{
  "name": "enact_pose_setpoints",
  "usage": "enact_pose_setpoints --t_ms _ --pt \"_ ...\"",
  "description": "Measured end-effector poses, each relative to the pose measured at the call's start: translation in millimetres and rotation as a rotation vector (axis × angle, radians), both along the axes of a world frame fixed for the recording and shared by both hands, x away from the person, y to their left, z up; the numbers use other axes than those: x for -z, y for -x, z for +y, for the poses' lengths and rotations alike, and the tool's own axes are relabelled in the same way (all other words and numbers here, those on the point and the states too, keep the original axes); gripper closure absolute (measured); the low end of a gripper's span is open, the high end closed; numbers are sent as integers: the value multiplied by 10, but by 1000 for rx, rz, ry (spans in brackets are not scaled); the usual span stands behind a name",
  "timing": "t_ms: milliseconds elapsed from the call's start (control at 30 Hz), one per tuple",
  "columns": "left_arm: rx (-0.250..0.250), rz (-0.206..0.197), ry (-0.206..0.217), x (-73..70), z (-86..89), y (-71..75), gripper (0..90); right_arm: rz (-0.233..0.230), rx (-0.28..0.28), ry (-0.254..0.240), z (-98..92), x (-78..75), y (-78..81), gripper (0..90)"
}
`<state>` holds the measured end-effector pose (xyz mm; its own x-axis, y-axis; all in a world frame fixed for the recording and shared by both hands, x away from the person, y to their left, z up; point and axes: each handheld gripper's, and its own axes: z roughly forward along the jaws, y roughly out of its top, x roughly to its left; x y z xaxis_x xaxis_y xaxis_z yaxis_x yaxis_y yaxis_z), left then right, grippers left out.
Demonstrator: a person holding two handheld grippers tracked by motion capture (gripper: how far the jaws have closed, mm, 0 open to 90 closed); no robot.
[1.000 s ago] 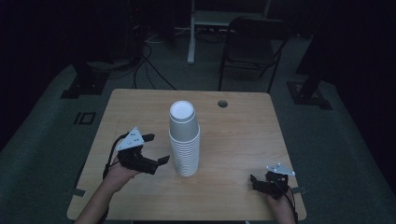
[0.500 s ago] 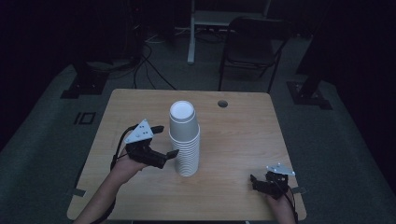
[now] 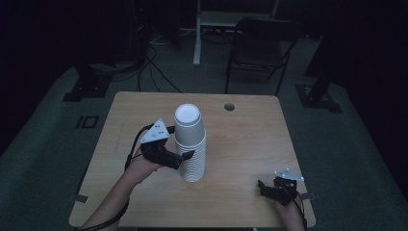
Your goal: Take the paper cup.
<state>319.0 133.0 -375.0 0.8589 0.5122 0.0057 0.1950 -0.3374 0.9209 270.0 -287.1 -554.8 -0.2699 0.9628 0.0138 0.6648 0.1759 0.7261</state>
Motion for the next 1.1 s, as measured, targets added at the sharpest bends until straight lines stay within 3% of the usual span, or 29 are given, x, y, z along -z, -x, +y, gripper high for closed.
enact_pose_setpoints --t_ms 300,767,1100 --pt "1 22 11 47 -47 -58 16 0 -1 0 -1 0 -3 105" --pt "11 13 19 56 -56 -67 46 10 -49 6 -34 -10 -30 103" --pt "18 12 18 55 -36 -60 53 13 -54 7 -34 -12 -37 103"
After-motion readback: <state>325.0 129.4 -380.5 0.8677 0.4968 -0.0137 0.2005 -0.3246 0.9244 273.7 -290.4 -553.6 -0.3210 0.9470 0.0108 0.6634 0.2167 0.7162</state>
